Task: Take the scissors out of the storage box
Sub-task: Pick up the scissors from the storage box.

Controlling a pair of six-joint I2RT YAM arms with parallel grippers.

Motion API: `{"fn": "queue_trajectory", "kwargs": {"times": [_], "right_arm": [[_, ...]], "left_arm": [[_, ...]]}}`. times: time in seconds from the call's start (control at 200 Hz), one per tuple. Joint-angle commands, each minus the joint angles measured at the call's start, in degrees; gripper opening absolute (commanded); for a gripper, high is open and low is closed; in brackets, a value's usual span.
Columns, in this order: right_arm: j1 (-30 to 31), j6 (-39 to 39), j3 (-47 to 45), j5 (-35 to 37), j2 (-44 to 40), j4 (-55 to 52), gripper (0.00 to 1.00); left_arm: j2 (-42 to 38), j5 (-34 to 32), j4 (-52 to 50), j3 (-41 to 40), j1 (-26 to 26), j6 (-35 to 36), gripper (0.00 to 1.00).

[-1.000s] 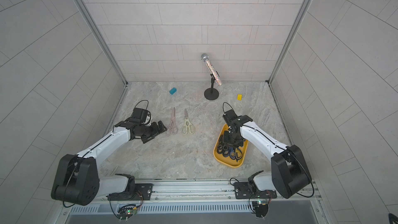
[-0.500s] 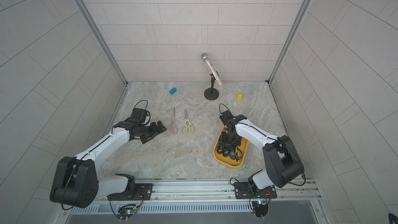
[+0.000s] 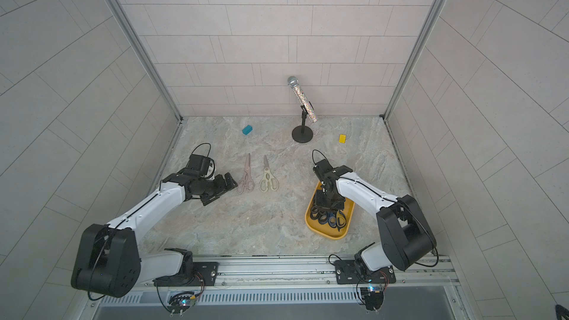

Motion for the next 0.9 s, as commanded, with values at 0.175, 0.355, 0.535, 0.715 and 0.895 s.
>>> {"fn": "queue_trajectory", "kwargs": {"times": [0.175,0.355,0.535,0.715,0.895], "right_arm": [[0.4,0.7,-2.2,2.0,-2.7,-1.0,0.23],[0.3,0.6,-2.8,2.9,-2.0,1.1,0.21],[0.3,1.3,-3.7,1.9,-1.0,3.9,0.21],[0.4,0.9,-3.5,2.0,-1.1,3.6,0.15],[0.3,-0.7,-1.9,3.0,-3.7,-0.3,0.06]], "left_arm": [[-1.4,-0.3,-0.8,-0.5,0.0,-0.5,1.0],[-1.7,-0.3,-1.3,-0.5,0.0,0.0,1.0],[-2.0,-0.5,-1.8,-0.5,0.0,0.3,1.0],[-2.3,-0.5,-1.9,-0.2,0.0,0.1,1.0],[-2.7,-0.7,-2.1,0.0,0.0,0.1,1.0]]}}
